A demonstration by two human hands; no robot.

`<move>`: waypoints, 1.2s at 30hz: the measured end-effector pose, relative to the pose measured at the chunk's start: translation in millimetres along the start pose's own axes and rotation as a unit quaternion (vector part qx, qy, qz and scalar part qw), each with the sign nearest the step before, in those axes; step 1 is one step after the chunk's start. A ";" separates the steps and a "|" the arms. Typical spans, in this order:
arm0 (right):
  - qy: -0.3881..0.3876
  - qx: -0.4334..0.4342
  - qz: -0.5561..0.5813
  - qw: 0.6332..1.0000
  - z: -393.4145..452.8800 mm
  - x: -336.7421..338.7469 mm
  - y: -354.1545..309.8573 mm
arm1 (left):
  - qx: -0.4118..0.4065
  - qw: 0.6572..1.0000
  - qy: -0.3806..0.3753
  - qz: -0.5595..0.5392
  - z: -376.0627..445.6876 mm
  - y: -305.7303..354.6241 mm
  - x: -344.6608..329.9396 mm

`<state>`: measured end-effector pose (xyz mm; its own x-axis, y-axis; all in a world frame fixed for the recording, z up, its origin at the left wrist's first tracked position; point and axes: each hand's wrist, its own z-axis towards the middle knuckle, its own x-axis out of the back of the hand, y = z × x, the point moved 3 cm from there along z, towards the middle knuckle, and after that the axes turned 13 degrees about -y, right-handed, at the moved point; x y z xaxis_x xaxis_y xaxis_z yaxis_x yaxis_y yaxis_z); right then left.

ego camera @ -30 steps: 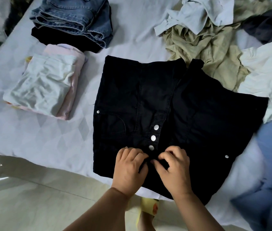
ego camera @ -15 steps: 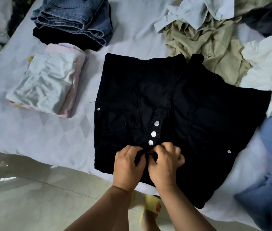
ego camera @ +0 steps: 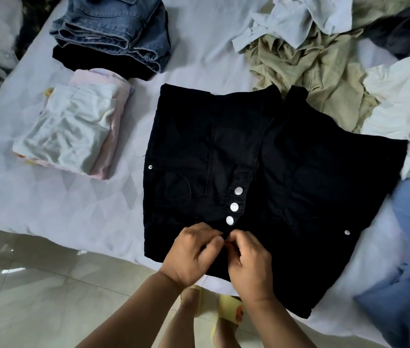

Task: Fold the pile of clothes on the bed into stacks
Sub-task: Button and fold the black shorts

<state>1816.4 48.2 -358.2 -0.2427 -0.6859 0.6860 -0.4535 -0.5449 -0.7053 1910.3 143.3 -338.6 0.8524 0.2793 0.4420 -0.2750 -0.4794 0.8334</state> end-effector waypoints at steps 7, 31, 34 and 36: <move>-0.013 0.008 0.011 1.000 -1.1 -2.0 -0.8 | 0.050 0.998 -0.010 0.030 12.0 -13.8 1.1; -0.002 -0.128 0.160 0.979 12.0 -6.5 -1.5 | 0.059 0.992 -0.011 0.110 17.7 -13.8 -10.1; -0.006 -0.127 0.159 0.979 13.0 -6.2 -2.9 | 0.103 0.992 0.003 0.067 22.6 -15.0 -8.6; -0.012 -0.121 0.146 0.982 12.5 -4.6 -2.6 | 0.118 0.991 0.010 0.064 25.8 -14.7 -8.3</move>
<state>1829.4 46.7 -361.7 -0.3741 -0.8084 0.4546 -0.5593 -0.1943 -0.8059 1918.7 126.6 -363.1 0.8078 0.2182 0.5476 -0.2672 -0.6925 0.6701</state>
